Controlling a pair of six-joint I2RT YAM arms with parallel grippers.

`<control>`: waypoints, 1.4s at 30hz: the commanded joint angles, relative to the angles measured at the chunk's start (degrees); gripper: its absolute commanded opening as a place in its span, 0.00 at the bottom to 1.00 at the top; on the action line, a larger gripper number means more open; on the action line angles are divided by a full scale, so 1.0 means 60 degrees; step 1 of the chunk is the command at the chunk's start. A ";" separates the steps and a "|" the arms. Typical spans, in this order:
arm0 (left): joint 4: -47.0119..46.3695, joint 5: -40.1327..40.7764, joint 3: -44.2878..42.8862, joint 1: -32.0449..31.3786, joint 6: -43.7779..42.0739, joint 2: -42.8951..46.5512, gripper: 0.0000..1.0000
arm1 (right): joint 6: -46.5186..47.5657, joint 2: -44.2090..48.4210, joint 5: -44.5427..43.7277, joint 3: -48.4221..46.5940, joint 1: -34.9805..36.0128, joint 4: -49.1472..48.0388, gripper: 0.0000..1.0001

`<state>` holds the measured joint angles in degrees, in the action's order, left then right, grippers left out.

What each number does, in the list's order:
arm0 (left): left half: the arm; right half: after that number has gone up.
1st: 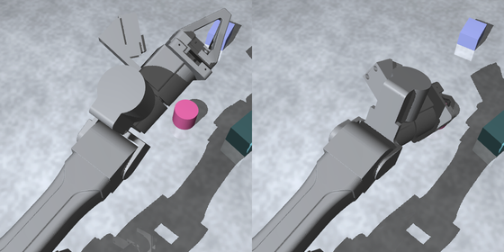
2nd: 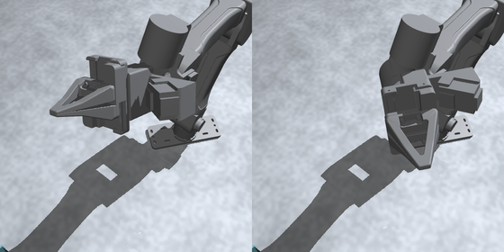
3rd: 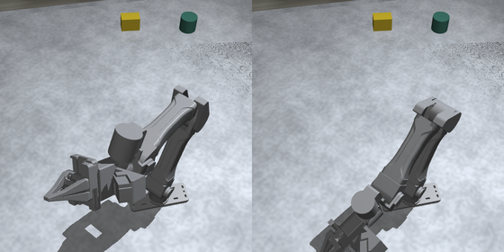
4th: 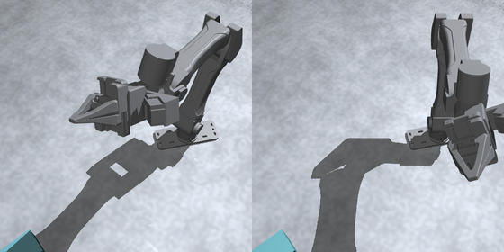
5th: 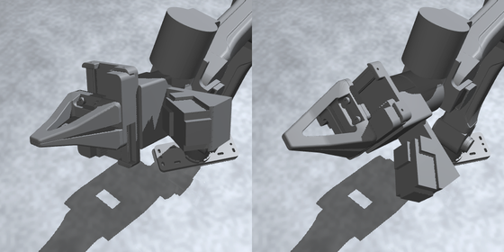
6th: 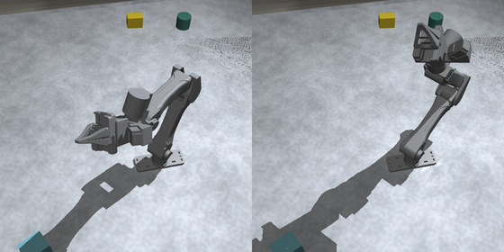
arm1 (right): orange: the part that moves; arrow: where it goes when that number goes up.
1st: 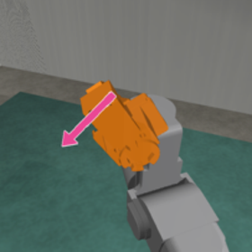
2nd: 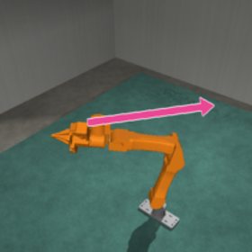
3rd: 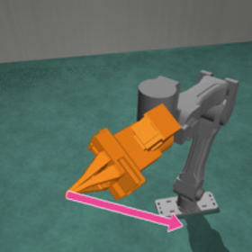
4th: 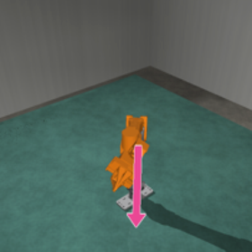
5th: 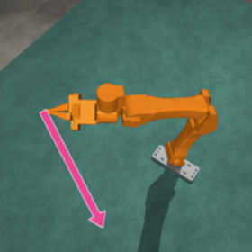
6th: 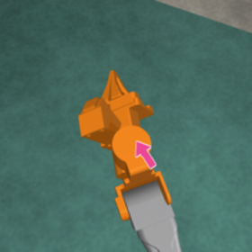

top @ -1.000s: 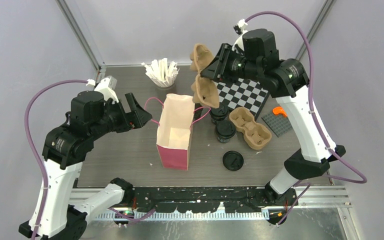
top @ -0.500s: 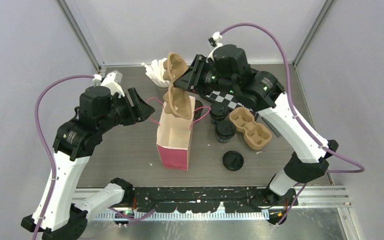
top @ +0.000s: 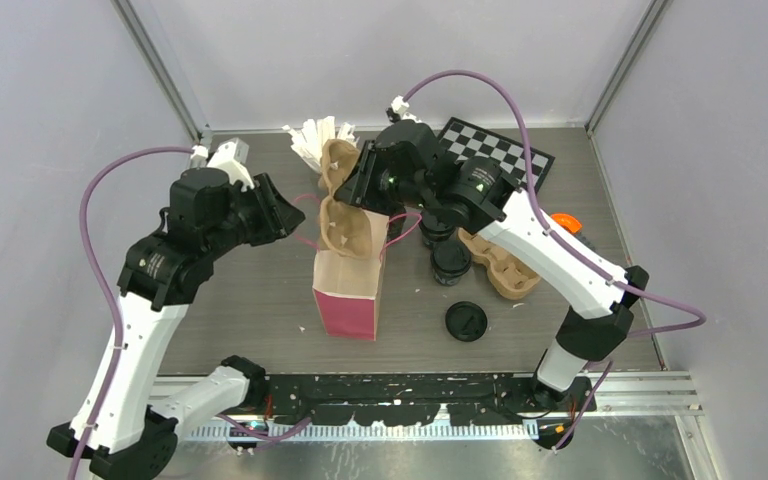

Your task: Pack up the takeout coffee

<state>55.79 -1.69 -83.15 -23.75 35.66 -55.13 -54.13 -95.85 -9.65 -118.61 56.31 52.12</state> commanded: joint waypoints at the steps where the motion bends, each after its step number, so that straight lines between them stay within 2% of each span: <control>1: -0.0574 -0.0332 -0.0147 0.0211 -0.0069 -0.0103 0.29 | 0.0145 -0.0031 -0.0733 -0.0128 0.0178 0.0397 0.38; 2: -0.0527 -0.0441 -0.0145 0.0232 0.0013 -0.0115 0.20 | 0.0199 -0.0049 -0.0772 -0.0125 0.0200 0.0553 0.38; 4: -0.0433 -0.0756 -0.0058 0.0238 0.0262 -0.0081 0.09 | 0.0383 -0.0080 -0.0881 -0.0169 0.0220 0.0880 0.38; 9: -0.0563 -0.1857 0.0557 0.0237 0.1572 0.0350 0.00 | 0.0949 -0.0362 -0.0955 -0.0382 0.0338 0.2092 0.38; 15: -0.0534 -0.2052 0.1266 0.0245 0.2720 0.1066 0.00 | 0.1068 -0.0492 -0.1293 -0.0330 0.0779 0.2788 0.38; 23: 0.0358 -0.1248 0.0822 0.0237 0.2672 0.1407 0.00 | 0.1246 -0.0896 -0.1431 -0.0798 0.0852 0.3216 0.38; 32: 0.0014 -0.1243 0.1364 0.0237 0.3109 0.2059 0.00 | 0.1260 -0.1441 -0.1614 -0.1553 0.0876 0.3533 0.38; 42: -0.0278 -0.1645 0.1774 0.0237 0.3072 0.2229 0.00 | 0.1522 -0.1414 -0.1633 -0.0753 0.1069 0.2064 0.38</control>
<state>56.86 -9.76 -73.43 -22.52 53.91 -42.24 -46.57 -104.92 -17.78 -124.79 61.80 70.72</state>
